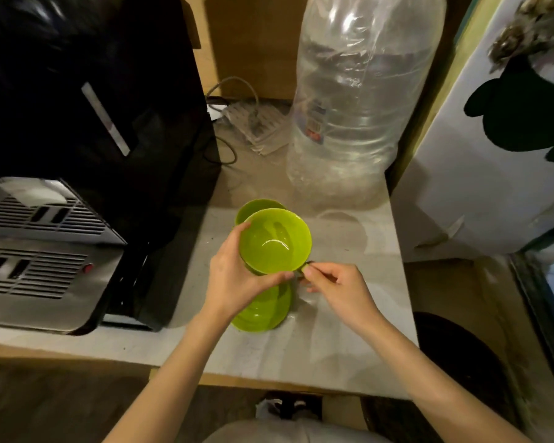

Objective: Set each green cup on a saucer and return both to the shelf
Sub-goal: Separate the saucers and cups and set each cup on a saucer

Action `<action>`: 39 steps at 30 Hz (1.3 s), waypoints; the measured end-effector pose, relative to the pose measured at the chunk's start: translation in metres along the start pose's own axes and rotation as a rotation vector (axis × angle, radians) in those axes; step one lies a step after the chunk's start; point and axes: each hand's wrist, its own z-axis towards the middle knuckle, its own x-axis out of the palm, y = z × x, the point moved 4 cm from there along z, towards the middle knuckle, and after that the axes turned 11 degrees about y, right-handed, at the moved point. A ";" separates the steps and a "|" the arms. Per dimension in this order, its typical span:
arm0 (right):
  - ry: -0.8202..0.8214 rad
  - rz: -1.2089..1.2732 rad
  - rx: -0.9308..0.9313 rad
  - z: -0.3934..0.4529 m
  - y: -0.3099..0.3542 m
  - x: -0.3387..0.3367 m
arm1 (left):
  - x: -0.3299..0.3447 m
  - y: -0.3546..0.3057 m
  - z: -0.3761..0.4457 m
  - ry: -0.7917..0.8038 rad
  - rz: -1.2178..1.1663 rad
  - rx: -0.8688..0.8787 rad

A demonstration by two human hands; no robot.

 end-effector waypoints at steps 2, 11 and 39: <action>0.050 -0.012 0.005 -0.005 0.000 0.012 | -0.003 0.011 -0.016 -0.029 0.014 -0.027; 0.182 -0.139 0.053 -0.022 -0.025 0.042 | 0.006 0.049 -0.057 -0.012 0.015 -0.146; 0.115 -0.073 0.153 -0.016 -0.037 0.033 | 0.010 0.075 -0.063 0.054 -0.240 -0.253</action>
